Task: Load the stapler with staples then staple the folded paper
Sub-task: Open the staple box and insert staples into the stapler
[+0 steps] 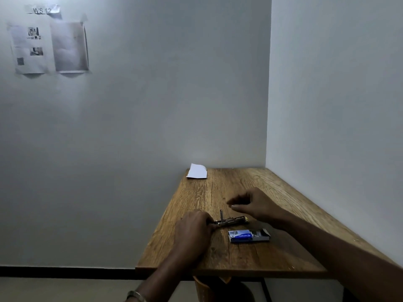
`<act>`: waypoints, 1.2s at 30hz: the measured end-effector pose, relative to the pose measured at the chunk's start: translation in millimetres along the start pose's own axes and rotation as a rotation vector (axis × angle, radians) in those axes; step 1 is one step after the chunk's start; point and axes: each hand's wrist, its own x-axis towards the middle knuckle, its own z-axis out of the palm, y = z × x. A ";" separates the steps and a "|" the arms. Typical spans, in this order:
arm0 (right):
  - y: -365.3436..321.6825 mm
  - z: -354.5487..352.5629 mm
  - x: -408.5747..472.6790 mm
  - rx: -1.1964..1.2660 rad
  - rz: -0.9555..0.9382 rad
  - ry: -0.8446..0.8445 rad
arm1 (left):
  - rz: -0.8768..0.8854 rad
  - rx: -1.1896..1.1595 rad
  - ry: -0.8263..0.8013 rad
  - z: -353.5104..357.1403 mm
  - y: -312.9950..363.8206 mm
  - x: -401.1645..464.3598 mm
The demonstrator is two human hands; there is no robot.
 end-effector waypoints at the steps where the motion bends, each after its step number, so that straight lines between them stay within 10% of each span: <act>1: -7.0 2.6 2.6 -0.058 -0.046 -0.028 | 0.001 0.001 0.000 -0.2 -0.6 -0.4; 8: -24.6 22.8 9.2 -0.496 -0.235 -0.143 | 0.021 -0.014 0.012 -2.0 -1.4 -3.5; 36: 9.9 5.6 12.1 -0.035 0.179 -0.140 | -0.032 -0.012 -0.013 -3.6 1.1 -1.6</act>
